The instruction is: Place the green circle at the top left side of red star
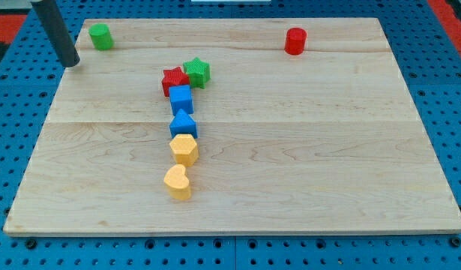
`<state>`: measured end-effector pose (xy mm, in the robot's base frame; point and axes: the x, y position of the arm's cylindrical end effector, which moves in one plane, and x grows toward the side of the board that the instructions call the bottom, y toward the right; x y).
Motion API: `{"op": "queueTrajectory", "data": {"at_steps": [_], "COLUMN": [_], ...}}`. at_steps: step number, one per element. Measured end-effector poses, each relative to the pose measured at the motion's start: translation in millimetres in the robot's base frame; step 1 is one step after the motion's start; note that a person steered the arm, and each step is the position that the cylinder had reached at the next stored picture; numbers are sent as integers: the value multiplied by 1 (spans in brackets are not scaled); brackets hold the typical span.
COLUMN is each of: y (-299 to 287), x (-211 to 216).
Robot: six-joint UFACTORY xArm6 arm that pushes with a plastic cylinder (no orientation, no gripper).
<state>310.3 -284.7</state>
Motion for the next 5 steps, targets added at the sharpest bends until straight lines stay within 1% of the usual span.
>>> {"op": "queueTrajectory", "data": {"at_steps": [1,2,3,4,5], "y": [-4,-5,-20,12,59], "x": [0,-31,-61,-107,-74]}}
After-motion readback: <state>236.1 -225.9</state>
